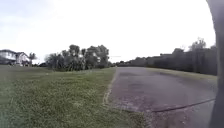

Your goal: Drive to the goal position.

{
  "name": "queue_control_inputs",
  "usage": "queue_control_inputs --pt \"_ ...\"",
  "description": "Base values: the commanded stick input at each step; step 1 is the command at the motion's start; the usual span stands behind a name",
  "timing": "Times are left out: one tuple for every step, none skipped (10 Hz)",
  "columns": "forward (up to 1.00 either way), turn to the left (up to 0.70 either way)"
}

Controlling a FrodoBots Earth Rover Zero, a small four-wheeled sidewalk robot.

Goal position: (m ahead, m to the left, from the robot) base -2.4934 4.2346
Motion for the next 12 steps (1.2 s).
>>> queue_control_inputs --pt "0.00 0.00" --pt "0.00 0.00" --pt "0.00 0.00" --pt "0.00 0.00" --pt "0.00 0.00" --pt "0.00 0.00" --pt "0.02 0.00" --pt "0.03 0.00" --pt "0.01 0.00" --pt "0.00 0.00" --pt "0.00 0.00" --pt "0.00 0.00"
